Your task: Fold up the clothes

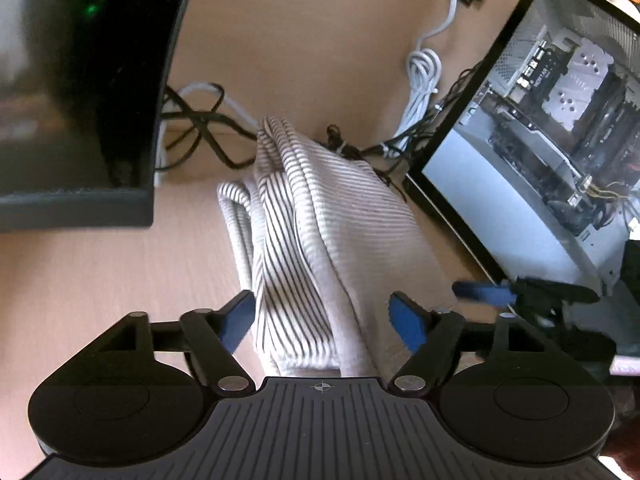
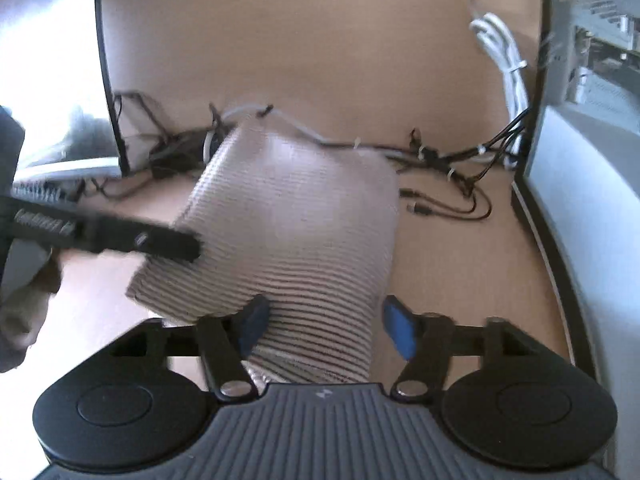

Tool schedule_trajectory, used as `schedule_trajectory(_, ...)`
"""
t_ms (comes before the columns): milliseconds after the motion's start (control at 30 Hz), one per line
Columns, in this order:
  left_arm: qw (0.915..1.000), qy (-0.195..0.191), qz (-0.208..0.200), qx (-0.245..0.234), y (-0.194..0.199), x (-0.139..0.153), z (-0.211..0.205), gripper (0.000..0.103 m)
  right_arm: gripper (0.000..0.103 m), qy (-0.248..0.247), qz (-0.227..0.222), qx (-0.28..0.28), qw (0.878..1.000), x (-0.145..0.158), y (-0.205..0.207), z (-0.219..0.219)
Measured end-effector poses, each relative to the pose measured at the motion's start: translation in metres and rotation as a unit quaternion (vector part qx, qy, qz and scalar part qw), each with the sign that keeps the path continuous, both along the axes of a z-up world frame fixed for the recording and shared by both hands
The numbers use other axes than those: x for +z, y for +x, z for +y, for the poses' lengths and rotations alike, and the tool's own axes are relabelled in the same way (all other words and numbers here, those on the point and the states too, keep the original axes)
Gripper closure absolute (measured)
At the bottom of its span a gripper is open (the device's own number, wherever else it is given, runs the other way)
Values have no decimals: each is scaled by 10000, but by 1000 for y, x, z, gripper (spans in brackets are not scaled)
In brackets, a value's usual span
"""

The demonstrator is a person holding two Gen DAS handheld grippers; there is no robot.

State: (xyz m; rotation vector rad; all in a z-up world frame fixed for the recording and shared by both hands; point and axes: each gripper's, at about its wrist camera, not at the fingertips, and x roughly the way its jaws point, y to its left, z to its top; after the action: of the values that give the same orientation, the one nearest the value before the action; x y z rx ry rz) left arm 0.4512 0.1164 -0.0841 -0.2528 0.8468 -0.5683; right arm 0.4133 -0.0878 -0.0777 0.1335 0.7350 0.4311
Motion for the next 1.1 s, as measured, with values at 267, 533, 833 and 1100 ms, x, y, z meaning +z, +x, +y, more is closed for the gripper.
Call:
schedule_trajectory(267,9995,285,109,-118,-1,-17,-10,37,25,630,160,-345,9973,14,73,-9)
schedule_trajectory(533,9993,129,9,-351,0,-27,7,41,49,1186,1049,-48,9874,-19,121,7)
schedule_trajectory(833,9991,97,-160,-386,9,-31,-9,41,65,81,130,-67,9999,18,105,15)
schedule_trajectory(1100,9994,40,13,-336,9,-38,-4,41,37,348,355,-400,9980,-25,40,-11)
